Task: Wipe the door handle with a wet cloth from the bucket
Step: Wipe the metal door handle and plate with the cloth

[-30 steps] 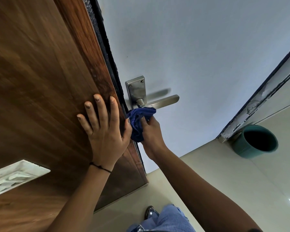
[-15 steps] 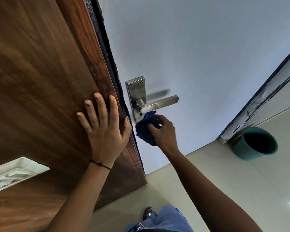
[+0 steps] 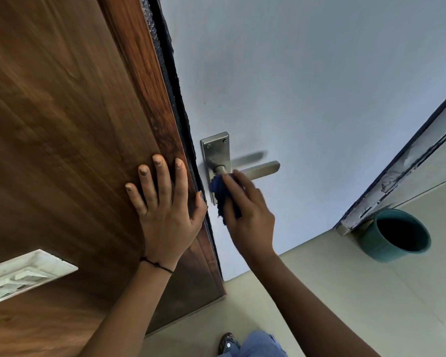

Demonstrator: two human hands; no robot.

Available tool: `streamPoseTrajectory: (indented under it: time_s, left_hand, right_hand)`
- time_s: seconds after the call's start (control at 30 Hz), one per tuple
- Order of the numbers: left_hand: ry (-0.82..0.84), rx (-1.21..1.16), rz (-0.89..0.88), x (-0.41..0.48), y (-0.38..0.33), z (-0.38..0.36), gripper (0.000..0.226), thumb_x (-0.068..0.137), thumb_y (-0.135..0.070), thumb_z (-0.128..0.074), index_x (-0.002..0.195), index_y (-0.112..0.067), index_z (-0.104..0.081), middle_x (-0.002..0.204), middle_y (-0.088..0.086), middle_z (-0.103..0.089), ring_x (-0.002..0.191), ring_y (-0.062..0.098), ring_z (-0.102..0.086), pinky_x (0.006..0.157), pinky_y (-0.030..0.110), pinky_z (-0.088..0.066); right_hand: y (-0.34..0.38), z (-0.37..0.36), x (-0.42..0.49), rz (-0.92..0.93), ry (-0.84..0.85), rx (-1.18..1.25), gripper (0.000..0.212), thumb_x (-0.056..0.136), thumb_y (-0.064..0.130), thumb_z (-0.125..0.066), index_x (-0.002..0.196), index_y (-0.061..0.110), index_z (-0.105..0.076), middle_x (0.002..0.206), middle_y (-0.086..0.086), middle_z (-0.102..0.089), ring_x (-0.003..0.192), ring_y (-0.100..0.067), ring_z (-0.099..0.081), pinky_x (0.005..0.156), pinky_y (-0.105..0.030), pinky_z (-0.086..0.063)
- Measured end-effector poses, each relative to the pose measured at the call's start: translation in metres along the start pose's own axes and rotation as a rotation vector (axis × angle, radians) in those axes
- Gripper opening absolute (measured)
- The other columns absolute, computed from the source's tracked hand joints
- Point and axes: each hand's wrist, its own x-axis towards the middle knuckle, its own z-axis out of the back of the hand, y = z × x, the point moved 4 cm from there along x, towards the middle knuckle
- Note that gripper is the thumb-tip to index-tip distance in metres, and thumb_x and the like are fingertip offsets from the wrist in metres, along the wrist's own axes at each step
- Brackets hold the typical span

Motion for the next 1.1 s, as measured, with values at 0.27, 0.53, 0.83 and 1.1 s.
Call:
streamPoseTrajectory:
  time_s: [0.27,0.53,0.83,1.1]
  left_hand:
    - [-0.03,-0.022,0.004,0.002,-0.002,0.0,0.091,0.086,-0.04,-0.053,0.152,-0.016,0.004,0.158,0.005,0.024,0.146,0.023,0.022,0.117,0.046,0.013]
    - [-0.038,-0.024,-0.009,0.001,0.0,0.001,0.089,0.089,-0.041,-0.052,0.152,-0.016,0.005,0.158,0.005,0.023,0.146,0.023,0.022,0.117,0.044,0.013]
    - [-0.036,-0.027,-0.003,0.002,-0.001,0.0,0.087,0.09,-0.041,-0.049,0.152,-0.016,0.005,0.158,0.005,0.024,0.145,0.023,0.023,0.117,0.044,0.014]
    - [-0.025,-0.024,-0.023,0.001,0.001,0.0,0.084,0.091,-0.042,-0.048,0.152,-0.017,0.004,0.158,0.006,0.024,0.145,0.023,0.023,0.117,0.044,0.014]
  right_hand:
    - [-0.047,0.024,0.026,-0.278,-0.173,0.03,0.039,0.086,0.017,-0.055,0.121,0.034,-0.061,0.13,0.014,-0.053,0.095,-0.009,-0.063,0.059,-0.021,-0.041]
    - [-0.007,-0.012,0.009,-0.017,-0.065,-0.012,0.041,0.084,0.017,-0.06,0.123,0.027,-0.063,0.123,0.003,-0.052,0.088,-0.013,-0.064,0.054,-0.018,-0.038]
    - [-0.045,0.0,0.023,-0.335,-0.237,0.087,0.044,0.085,0.011,-0.056,0.126,0.028,-0.061,0.126,0.005,-0.047,0.085,-0.001,-0.051,0.057,-0.017,-0.036]
    - [-0.007,-0.007,0.017,-0.088,-0.033,-0.02,0.045,0.087,0.013,-0.051,0.128,0.03,-0.056,0.125,-0.001,-0.051,0.097,-0.02,-0.064,0.051,-0.022,-0.037]
